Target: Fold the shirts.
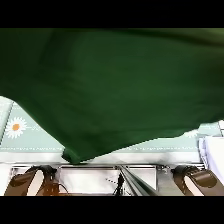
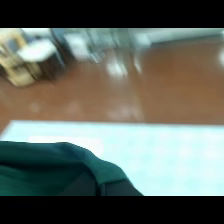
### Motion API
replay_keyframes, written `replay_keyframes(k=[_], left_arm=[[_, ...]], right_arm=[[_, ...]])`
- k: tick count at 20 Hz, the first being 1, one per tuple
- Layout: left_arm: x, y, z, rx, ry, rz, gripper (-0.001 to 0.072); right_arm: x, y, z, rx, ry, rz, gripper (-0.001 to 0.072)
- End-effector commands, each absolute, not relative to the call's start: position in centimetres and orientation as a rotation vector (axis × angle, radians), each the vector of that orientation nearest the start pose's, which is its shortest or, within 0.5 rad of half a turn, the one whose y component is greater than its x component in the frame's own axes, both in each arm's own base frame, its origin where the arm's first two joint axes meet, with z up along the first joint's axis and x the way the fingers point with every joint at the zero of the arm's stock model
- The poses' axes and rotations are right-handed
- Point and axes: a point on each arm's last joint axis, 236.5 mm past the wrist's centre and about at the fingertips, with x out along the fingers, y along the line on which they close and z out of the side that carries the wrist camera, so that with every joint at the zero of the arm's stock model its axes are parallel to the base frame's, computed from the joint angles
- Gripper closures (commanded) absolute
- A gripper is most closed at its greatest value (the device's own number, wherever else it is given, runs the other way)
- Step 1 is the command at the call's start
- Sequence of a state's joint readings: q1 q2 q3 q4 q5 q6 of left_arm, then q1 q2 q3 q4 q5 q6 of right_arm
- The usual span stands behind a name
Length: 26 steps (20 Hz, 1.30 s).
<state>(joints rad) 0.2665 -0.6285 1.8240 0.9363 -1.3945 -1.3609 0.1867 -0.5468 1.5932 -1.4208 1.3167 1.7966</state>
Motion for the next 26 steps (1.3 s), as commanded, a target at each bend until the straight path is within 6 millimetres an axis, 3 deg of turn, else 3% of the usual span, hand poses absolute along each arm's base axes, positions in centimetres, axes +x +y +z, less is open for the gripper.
replay_keyframes(k=[1, 3, 7, 10, 14, 17, 19, 20, 22, 24, 25, 26], left_arm=[[20.1, -8.7, 41.9, -0.028, 0.314, -0.369, 0.0684], [23.1, -8.6, 38.0, -0.108, 0.429, -0.403, 0.0684], [29.7, -8.9, 31.5, -0.26, 0.532, -0.493, 0.0684], [34.4, -8.9, 25.6, -0.311, 0.635, -0.505, 0.0683], [39.1, -12.5, 17.0, -0.314, 0.823, -0.603, 0.0683], [41.2, -14.9, 8.9, -0.292, 1.004, -0.63, 0.0683], [41.1, -15.9, 3.5, -0.323, 1.155, -0.633, 0.0683], [40.9, -16.2, 1.8, -0.351, 1.212, -0.627, 0.0683], [40.3, -16.3, 0.0, -0.37, 1.279, -0.631, 0.0648], [39.2, -15.2, 0.5, -0.322, 1.307, -0.672, 0.0352], [38.7, -13.7, 1.0, -0.306, 1.342, -0.658, 0.0318], [38.0, -11.6, 1.5, -0.3, 1.385, -0.617, 0.0319]], right_arm=[[21.7, 4.0, 34.6, 0.132, 0.562, 0.127, 0.0693], [24.8, 3.5, 31.6, 0.027, 0.685, 0.094, 0.0692], [34.1, 5.3, 26.1, -0.068, 0.808, 0.117, 0.0694], [40.8, 5.8, 21.3, -0.135, 0.857, 0.109, 0.0694], [46.4, 6.3, 14.5, -0.176, 0.931, 0.095, 0.0694], [47.7, 6.2, 9.4, -0.167, 1.037, 0.092, 0.0693], [47.6, 5.5, 7.1, -0.112, 1.108, 0.086, 0.0694], [47.6, 5.0, 6.3, -0.081, 1.134, 0.081, 0.0693], [47.5, 3.8, 6.2, -0.038, 1.147, 0.066, 0.068], [46.1, 2.0, 7.0, -0.049, 1.176, 0.056, 0.0347], [44.7, 0.9, 7.4, -0.092, 1.215, 0.071, 0.0287], [42.5, -0.7, 7.8, -0.15, 1.28, 0.076, 0.0271]])
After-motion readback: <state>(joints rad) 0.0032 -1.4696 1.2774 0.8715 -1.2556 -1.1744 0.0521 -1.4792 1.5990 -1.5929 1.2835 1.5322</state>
